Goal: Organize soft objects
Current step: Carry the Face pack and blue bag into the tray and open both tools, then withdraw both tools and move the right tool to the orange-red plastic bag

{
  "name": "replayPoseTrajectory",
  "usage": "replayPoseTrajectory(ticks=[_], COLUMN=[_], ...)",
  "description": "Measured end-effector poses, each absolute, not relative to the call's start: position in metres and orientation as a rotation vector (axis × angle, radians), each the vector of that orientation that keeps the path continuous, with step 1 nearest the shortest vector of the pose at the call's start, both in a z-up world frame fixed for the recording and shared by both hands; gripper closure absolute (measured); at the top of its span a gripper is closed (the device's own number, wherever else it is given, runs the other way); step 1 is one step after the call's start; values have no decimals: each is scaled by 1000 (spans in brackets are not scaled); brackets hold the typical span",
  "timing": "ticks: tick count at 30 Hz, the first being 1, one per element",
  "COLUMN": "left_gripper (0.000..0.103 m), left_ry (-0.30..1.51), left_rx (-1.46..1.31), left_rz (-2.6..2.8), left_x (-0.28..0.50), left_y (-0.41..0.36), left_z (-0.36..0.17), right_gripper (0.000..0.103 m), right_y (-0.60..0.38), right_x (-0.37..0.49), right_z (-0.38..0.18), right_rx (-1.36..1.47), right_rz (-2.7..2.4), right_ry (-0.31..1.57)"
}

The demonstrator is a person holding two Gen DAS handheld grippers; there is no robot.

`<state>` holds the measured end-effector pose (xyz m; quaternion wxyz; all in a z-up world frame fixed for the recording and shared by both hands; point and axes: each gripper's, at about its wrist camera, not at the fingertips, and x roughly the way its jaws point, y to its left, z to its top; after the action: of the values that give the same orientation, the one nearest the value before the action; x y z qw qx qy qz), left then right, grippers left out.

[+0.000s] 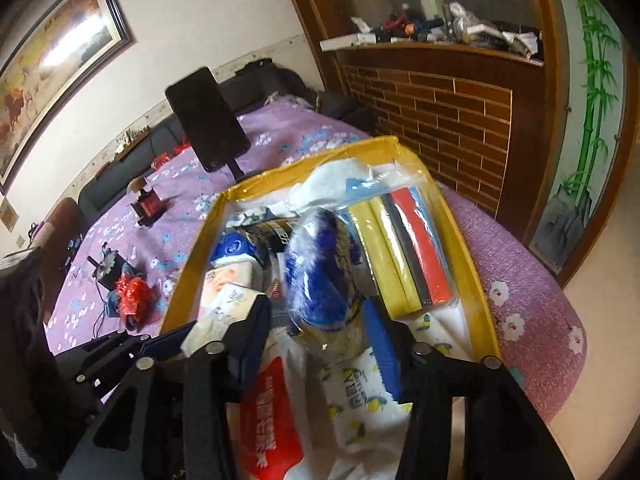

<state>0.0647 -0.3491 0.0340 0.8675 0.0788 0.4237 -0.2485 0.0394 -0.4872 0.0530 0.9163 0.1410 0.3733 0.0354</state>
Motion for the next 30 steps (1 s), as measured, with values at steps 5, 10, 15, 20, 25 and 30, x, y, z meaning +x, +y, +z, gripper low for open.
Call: replayPoseTrajectory(ticks=[5, 10, 15, 20, 25, 30], left_gripper=[46, 42, 42, 41, 35, 35], left_ry=[860, 846, 816, 783, 753, 736], left_rx=[174, 162, 165, 169, 162, 152], left_rz=[-526, -526, -507, -472, -440, -413], left_x=[50, 37, 26, 18, 12, 9], left_y=[-344, -333, -318, -300, -280, -263], left_z=[43, 49, 55, 59, 63, 65], right_gripper=[48, 48, 48, 48, 48, 48], right_y=[-484, -479, -463, -442, -420, -399], right_x=[22, 10, 3, -1, -1, 0], right_z=[65, 71, 75, 78, 79, 80], right_rx=[295, 313, 303, 274, 240, 209], right_rz=[72, 87, 113, 145, 169, 184], right_ry=[729, 715, 711, 718, 726, 736])
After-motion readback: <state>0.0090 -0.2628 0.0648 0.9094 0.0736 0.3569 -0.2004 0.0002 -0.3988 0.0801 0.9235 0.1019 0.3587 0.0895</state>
